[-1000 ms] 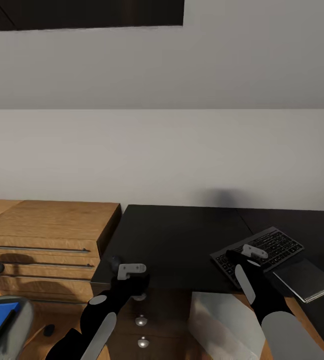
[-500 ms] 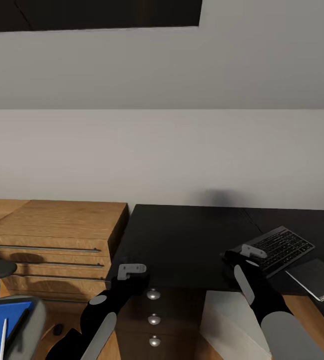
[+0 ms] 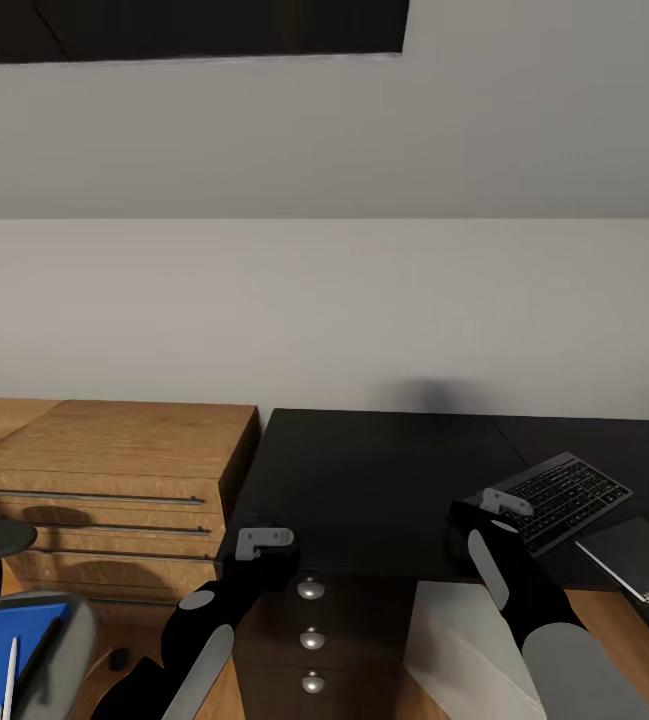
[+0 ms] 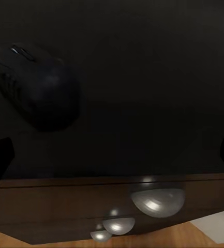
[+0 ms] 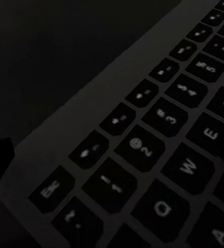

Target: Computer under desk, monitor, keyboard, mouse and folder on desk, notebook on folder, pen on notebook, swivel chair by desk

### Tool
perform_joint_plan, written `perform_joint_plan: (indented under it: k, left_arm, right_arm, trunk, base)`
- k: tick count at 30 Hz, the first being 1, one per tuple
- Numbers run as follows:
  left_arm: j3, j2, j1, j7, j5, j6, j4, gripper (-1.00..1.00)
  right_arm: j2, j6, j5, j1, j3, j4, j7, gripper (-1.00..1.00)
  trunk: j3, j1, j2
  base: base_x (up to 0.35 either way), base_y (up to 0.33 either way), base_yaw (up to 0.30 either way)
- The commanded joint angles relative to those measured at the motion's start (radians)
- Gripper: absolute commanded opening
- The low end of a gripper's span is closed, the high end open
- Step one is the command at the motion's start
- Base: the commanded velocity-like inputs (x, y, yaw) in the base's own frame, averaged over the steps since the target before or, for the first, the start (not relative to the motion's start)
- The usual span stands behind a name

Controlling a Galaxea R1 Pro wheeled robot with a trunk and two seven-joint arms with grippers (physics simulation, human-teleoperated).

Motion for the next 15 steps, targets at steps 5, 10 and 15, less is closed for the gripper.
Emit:
perform_joint_plan:
  k: [5, 10, 15]
  left_arm:
    - [-0.004, 0.000, -0.001, 0.010, 0.010, 0.002, 0.008, 1.00]
    - [-0.010, -0.001, -0.001, 0.010, 0.010, 0.002, 0.014, 1.00]
    - [-0.014, -0.001, -0.001, 0.010, 0.009, 0.002, 0.015, 1.00]
  right_arm:
    - [0.000, 0.000, -0.027, 0.000, 0.003, 0.041, -0.003, 1.00]
    - [0.000, 0.000, -0.027, 0.000, 0.015, 0.041, -0.003, 1.00]
    - [0.000, 0.000, -0.027, 0.000, 0.017, 0.041, -0.003, 1.00]
  trunk:
    - [-0.001, 0.000, 0.000]
    - [-0.001, 0.000, 0.000]
    - [-0.001, 0.000, 0.000]
  base:
    - [0.000, 0.000, 0.000]
    - [0.071, 0.035, 0.000]
    - [0.050, 0.029, 0.000]
